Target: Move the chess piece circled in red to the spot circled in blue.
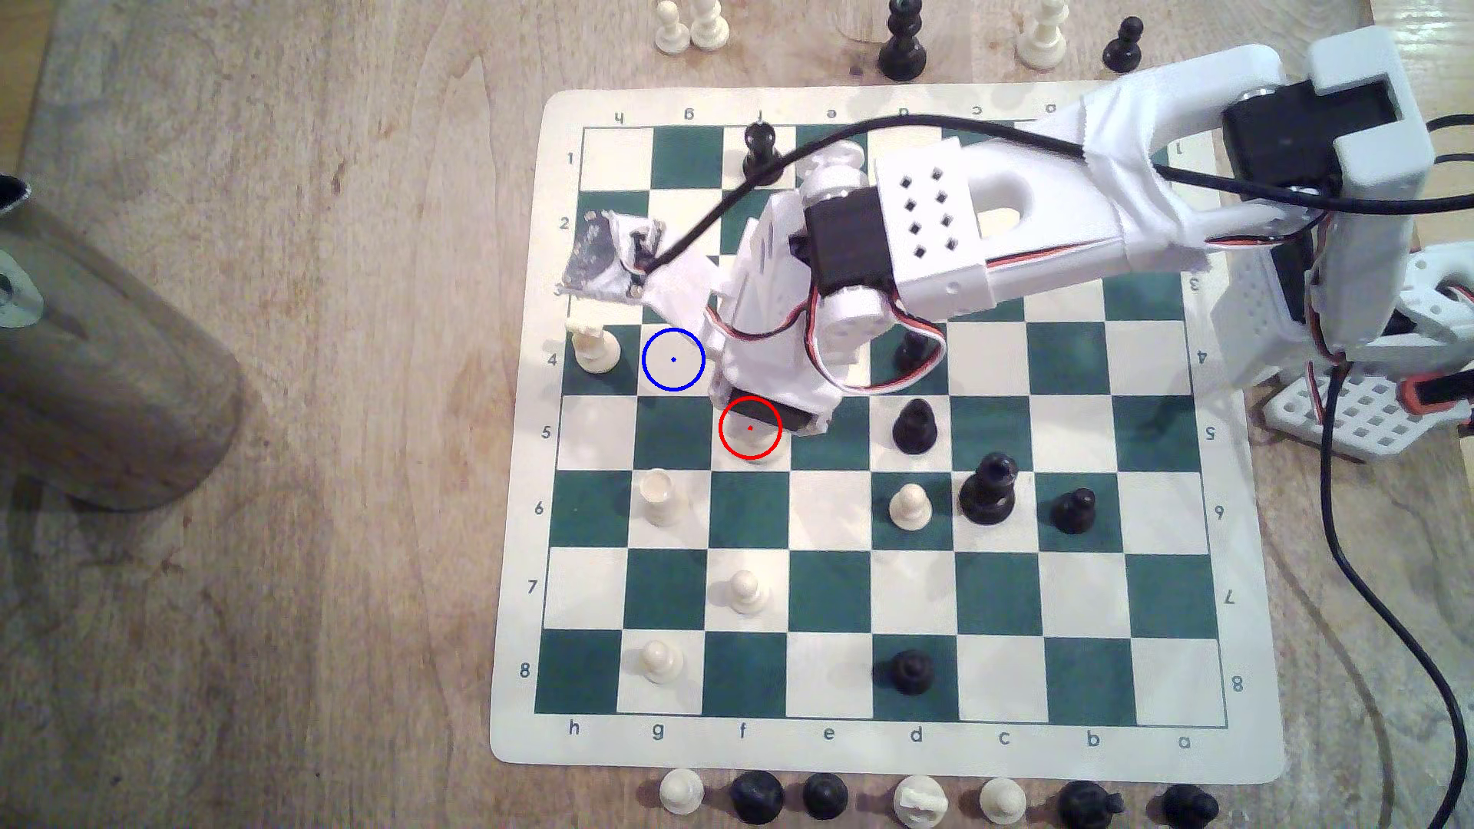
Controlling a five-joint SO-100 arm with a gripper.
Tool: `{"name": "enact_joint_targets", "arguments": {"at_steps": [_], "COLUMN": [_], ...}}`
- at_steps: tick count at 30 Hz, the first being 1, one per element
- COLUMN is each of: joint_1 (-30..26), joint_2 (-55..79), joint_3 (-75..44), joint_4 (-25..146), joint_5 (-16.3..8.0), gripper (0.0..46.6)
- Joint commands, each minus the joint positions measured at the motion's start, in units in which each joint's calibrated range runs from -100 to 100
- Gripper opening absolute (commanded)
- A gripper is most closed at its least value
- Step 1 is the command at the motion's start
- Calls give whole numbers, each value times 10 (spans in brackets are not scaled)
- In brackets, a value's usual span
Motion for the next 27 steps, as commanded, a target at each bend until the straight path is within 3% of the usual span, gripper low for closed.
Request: {"name": "enact_joint_targets", "arguments": {"at_steps": [1, 8, 16, 21, 27], "joint_1": [-4, 8, 47, 60, 67], "joint_2": [-63, -135, -130, -105, -10], "joint_3": [-48, -79, -98, -125, -248], "joint_4": [17, 82, 81, 73, 87], "joint_5": [2, 7, 16, 15, 18], "gripper": [42, 38, 38, 38, 38]}}
